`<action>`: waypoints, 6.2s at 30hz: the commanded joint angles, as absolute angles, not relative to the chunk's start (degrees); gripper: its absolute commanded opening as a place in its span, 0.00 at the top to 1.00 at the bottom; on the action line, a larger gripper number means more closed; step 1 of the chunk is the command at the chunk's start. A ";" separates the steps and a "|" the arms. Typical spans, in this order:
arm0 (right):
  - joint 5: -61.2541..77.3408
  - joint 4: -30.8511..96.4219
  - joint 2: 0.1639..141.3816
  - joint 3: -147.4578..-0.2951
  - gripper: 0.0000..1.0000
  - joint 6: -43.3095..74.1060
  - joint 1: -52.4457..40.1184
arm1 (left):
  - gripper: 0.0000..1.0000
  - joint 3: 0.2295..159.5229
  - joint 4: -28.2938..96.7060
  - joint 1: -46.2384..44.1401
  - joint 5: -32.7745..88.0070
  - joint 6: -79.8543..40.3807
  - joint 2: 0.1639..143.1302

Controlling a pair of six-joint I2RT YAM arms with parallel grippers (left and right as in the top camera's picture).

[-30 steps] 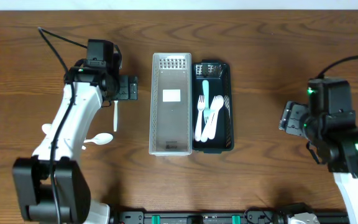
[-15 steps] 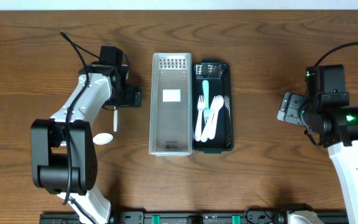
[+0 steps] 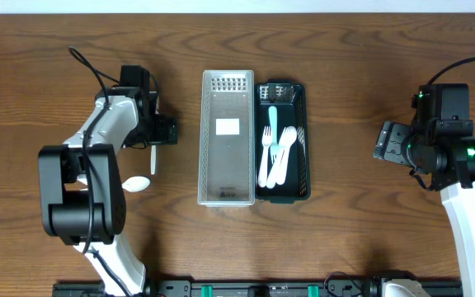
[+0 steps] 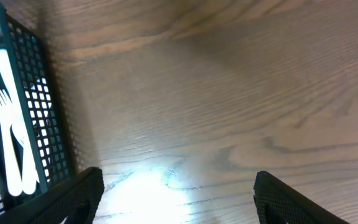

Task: Pack container

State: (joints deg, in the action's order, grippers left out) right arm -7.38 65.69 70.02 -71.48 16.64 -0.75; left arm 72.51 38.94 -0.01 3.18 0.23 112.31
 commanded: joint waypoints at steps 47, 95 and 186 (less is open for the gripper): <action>-7.07 65.56 70.13 -71.31 0.18 15.11 -0.05 | 0.90 72.53 38.70 0.10 3.79 1.23 113.21; -6.13 65.78 70.13 -71.31 0.18 14.48 -0.05 | 0.44 79.81 47.35 -33.19 -5.30 -9.43 101.43; -5.54 65.76 70.13 -71.31 0.16 13.19 0.03 | 0.57 77.08 47.53 13.32 6.46 17.32 119.92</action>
